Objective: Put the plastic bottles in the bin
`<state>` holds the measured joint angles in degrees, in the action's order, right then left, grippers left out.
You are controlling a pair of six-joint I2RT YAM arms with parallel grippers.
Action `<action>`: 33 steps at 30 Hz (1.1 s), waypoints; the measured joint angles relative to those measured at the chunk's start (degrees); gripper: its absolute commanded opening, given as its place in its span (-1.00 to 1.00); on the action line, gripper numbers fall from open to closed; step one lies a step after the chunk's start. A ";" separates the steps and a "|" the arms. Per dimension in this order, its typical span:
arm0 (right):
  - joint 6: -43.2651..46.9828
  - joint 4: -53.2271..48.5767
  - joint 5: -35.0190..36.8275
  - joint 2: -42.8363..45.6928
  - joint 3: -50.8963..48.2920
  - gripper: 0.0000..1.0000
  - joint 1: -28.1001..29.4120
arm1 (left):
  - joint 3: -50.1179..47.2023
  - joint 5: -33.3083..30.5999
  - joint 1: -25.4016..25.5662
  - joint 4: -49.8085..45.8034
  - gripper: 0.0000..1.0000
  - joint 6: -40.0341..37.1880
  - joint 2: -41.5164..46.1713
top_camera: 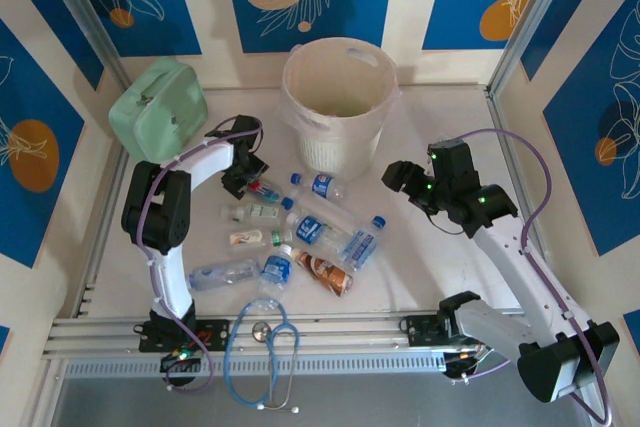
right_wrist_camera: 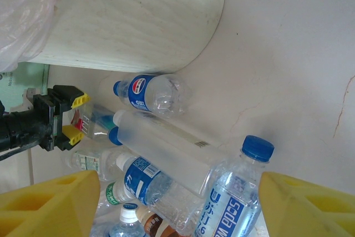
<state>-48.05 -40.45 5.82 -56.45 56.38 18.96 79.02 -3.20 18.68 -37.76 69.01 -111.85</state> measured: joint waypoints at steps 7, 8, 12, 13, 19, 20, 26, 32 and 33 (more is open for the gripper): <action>0.02 -0.66 0.00 0.04 0.00 0.51 -0.52 | 0.02 -0.02 0.00 0.00 0.19 -0.13 -0.02; 0.02 -0.79 0.00 0.04 0.00 0.51 -0.61 | 0.04 -0.02 0.00 -0.02 0.16 -0.11 -0.02; 0.02 -1.03 0.00 0.04 0.00 0.51 -1.11 | 0.37 -0.35 0.00 -0.04 0.10 -0.50 -0.02; 0.02 -1.05 0.00 0.04 0.00 0.51 -1.22 | 0.46 -0.52 0.00 -0.17 0.09 -0.52 -0.02; 0.07 -1.22 -0.02 0.31 0.02 0.51 -2.19 | 2.27 -3.28 0.00 -2.60 0.10 -2.10 2.23; 0.09 -1.22 -0.02 0.37 0.02 0.51 -2.36 | 2.95 -3.78 0.00 -3.23 0.10 -2.45 3.30; 0.50 -1.20 -0.09 0.42 0.02 0.51 -3.58 | 13.03 -6.12 0.00 -6.45 0.10 -5.22 11.19; 0.50 -1.20 -0.39 0.42 0.02 0.51 -3.98 | 27.06 -8.22 0.00 -7.34 0.11 -8.63 17.18; 0.52 -1.20 -0.48 0.44 0.02 0.51 -3.98 | 28.87 -8.52 0.00 -7.19 0.11 -9.11 17.92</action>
<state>-47.53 -41.65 5.34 -56.01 56.40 14.98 107.90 -11.73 18.68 -44.95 59.90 -93.93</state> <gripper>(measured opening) 0.755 0.558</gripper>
